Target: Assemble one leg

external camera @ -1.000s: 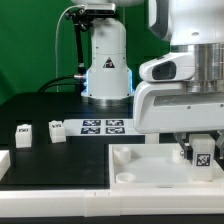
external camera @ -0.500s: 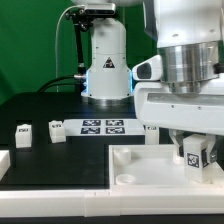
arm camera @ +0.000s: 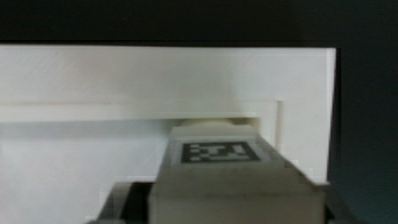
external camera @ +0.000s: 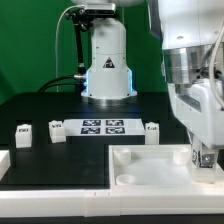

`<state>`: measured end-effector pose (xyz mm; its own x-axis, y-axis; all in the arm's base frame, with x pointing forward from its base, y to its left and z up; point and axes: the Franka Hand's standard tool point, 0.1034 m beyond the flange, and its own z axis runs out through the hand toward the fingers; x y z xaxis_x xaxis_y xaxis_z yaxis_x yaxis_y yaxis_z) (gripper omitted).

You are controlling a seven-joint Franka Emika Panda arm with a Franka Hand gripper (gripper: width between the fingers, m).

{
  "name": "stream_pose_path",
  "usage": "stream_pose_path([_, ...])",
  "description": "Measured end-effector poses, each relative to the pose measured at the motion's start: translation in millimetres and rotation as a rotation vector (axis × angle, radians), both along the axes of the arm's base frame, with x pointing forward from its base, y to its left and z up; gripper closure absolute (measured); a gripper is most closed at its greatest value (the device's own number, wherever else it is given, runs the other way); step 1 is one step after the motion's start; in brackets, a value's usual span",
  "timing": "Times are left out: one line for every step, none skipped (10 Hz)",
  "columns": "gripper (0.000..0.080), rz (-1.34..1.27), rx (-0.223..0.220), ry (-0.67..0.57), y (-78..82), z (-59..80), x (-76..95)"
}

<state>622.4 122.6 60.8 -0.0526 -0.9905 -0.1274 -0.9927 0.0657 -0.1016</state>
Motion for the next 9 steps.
stream_pose_path([0.0508,0.024,-0.003,-0.003,-0.1,0.0,0.0])
stream_pose_path([0.0508,0.067,-0.007,-0.008,0.1,0.0,0.0])
stream_pose_path([0.0325,0.073,-0.008,-0.009,0.5,0.1,-0.1])
stream_pose_path([0.0209,0.164,-0.018,-0.022,1.7,1.7,0.4])
stream_pose_path([0.0168,0.28,-0.031,-0.039,1.6,2.3,0.9])
stream_pose_path([0.0168,0.398,-0.045,-0.053,1.1,2.4,1.1])
stream_pose_path([0.0153,0.542,-0.062,-0.071,2.0,2.4,0.9])
stream_pose_path([0.0153,0.629,-0.072,-0.081,3.5,2.3,0.6])
stream_pose_path([0.015,0.749,-0.09,-0.093,4.1,2.6,0.7])
